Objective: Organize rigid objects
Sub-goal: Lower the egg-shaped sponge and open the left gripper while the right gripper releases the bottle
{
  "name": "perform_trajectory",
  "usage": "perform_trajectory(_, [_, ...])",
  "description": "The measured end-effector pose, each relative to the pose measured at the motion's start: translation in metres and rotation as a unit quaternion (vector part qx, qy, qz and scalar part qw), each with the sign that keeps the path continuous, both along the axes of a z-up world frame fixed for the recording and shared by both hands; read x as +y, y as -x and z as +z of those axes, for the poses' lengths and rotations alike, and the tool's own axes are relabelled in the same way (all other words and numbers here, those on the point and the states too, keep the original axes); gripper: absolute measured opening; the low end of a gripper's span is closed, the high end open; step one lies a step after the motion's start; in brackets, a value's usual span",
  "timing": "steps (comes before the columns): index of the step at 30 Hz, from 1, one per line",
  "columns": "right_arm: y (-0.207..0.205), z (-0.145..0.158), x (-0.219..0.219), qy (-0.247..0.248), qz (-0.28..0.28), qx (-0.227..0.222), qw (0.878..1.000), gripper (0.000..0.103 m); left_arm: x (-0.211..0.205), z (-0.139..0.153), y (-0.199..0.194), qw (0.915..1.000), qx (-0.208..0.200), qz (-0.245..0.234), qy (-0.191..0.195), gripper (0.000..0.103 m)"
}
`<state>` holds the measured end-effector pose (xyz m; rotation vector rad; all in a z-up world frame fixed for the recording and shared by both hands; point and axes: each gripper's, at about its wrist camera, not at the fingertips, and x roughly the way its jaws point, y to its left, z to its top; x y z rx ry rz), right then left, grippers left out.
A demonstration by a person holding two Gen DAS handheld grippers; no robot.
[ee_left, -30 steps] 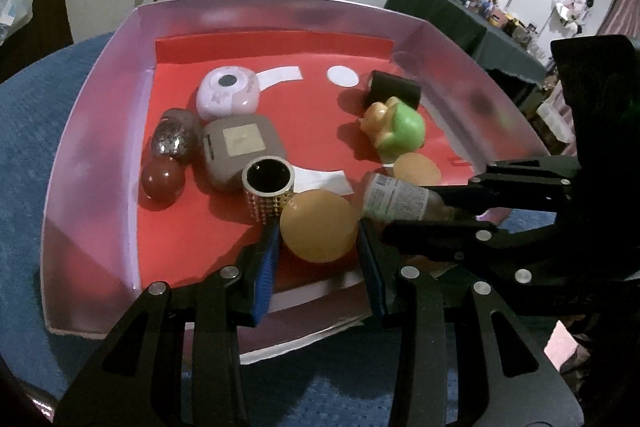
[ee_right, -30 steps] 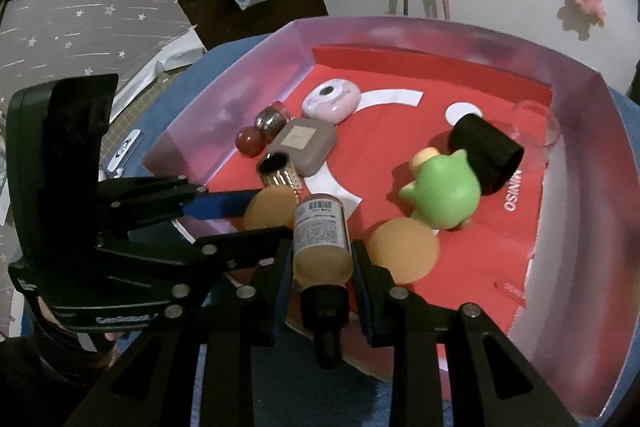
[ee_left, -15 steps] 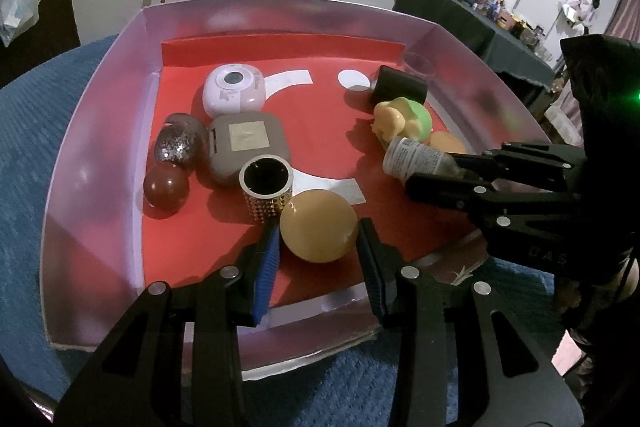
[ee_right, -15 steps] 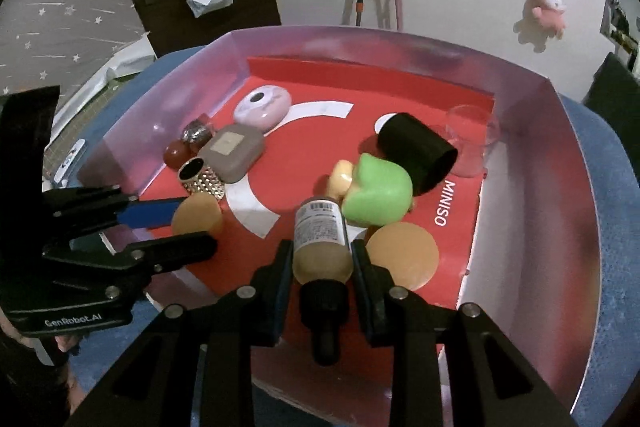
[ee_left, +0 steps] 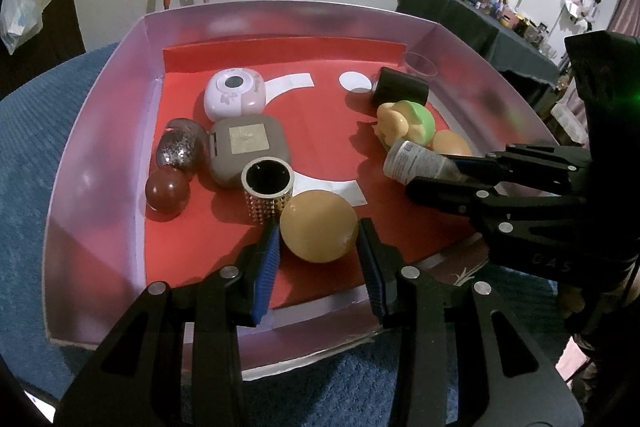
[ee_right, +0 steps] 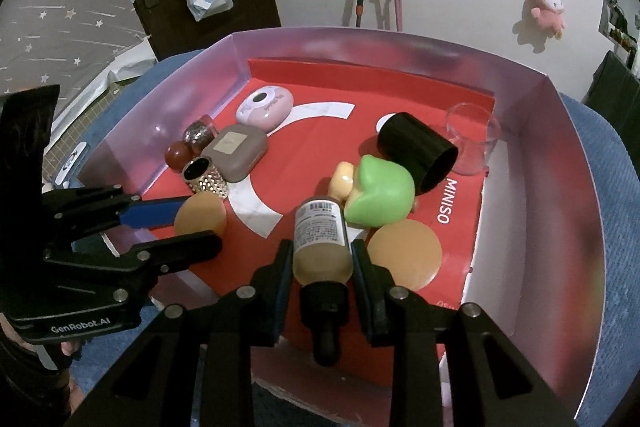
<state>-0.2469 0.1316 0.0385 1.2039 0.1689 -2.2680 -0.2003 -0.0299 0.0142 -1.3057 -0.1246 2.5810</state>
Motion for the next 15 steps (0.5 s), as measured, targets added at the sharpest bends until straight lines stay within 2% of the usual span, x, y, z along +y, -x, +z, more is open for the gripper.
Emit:
perform_trajectory(7, [-0.002, 0.005, 0.005, 0.011, -0.006, 0.004, 1.000, 0.033, 0.000, 0.004, -0.004, 1.0000, 0.005, 0.008, 0.001, 0.037])
perform_trajectory(9, [-0.005, 0.008, 0.007, 0.017, -0.007, 0.007, 1.000, 0.040, -0.001, 0.006, -0.007, 0.9999, 0.012, 0.009, -0.001, 0.037])
perform_trajectory(11, [-0.009, 0.012, 0.009, 0.021, -0.009, 0.012, 1.000, 0.043, -0.001, 0.009, -0.011, 0.9998, 0.018, 0.012, 0.000, 0.039])
perform_trajectory(12, [-0.011, 0.014, 0.010, 0.023, -0.010, 0.015, 1.000, 0.043, -0.001, 0.011, -0.014, 0.9997, 0.021, 0.014, 0.001, 0.048])
perform_trajectory(13, [-0.015, 0.017, 0.012, 0.027, -0.013, 0.019, 0.999, 0.043, -0.002, 0.012, -0.016, 0.9996, 0.024, 0.018, 0.002, 0.061])
perform_trajectory(15, [-0.019, 0.021, 0.015, 0.034, -0.018, 0.024, 0.999, 0.044, -0.003, 0.014, -0.023, 0.9991, 0.033, 0.026, 0.003, 0.071])
